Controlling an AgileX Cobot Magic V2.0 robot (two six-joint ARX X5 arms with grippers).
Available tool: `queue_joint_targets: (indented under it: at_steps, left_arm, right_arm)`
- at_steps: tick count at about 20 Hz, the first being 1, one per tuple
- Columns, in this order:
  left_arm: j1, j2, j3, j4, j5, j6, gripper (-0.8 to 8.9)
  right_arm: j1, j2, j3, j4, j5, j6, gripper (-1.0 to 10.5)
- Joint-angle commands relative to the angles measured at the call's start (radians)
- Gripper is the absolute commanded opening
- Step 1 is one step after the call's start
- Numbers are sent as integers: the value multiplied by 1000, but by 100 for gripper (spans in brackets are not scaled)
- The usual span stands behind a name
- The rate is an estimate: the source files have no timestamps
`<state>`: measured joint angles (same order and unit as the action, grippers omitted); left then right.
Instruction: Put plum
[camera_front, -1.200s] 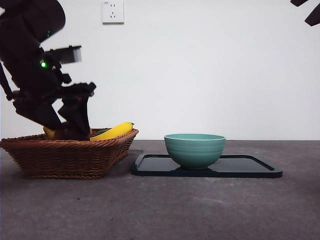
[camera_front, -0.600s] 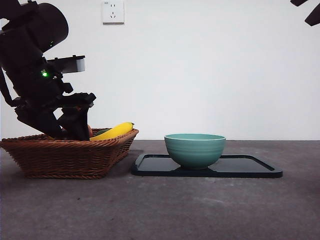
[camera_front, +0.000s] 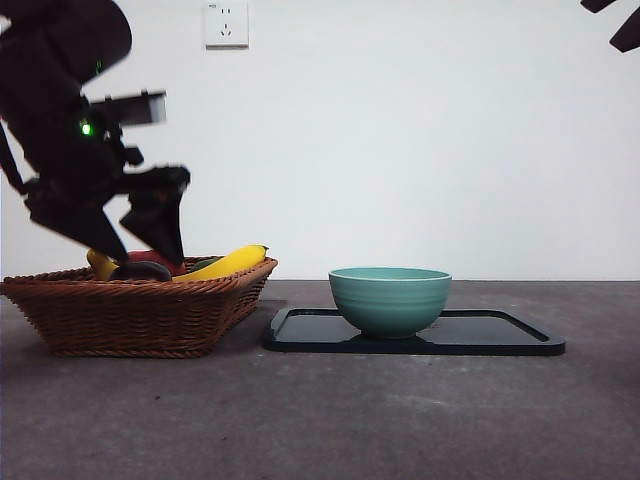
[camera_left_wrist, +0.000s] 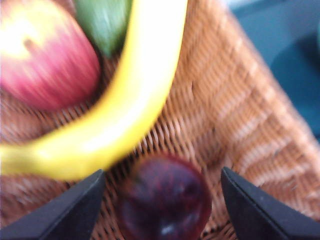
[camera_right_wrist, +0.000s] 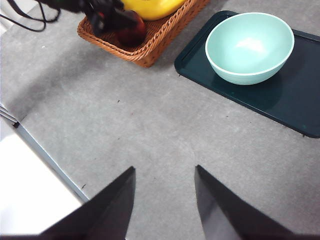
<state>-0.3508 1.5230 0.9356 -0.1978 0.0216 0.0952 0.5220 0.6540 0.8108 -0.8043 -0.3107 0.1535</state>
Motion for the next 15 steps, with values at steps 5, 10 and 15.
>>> queue_joint_targets:
  at_steps: [5,10,15]
  left_arm:
    - [-11,-158,40,-6,-2,-3,375]
    - [-27,-350,40,-111,127,-24,374]
    - [-29,-503,40,-263,319,-56,374]
  right_arm:
    - [6,4,7,11,0,4,190]
    - [6,4,7,32,1,4,190]
    - [6,4,7,51,1,16,190]
